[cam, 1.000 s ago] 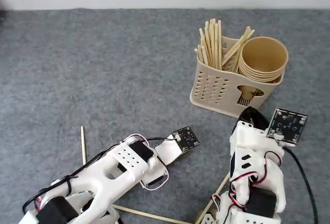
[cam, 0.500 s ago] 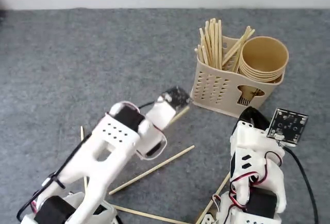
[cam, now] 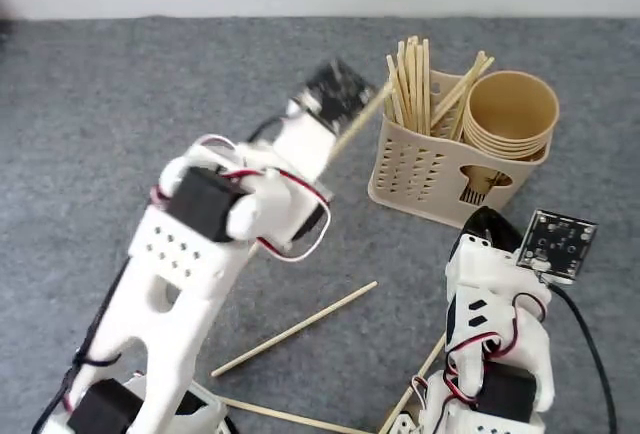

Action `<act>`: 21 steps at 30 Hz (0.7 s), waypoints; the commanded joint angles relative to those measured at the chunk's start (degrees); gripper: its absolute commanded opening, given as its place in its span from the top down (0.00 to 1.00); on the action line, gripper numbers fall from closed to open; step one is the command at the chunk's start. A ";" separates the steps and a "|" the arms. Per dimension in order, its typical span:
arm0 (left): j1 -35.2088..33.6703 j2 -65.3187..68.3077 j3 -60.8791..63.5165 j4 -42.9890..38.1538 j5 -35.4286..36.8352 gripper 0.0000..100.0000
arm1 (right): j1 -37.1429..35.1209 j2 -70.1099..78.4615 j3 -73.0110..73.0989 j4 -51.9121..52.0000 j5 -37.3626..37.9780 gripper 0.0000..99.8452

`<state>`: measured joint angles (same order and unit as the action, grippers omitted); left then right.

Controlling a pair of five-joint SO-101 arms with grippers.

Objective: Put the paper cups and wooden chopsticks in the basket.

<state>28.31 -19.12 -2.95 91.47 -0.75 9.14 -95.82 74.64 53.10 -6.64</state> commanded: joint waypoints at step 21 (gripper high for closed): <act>2.90 -1.05 16.22 -86.51 30.24 0.99 | 0.31 -0.57 -1.41 -1.45 -0.44 0.99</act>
<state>29.54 -19.03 6.90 22.81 28.88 9.14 -95.82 74.64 53.10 -6.64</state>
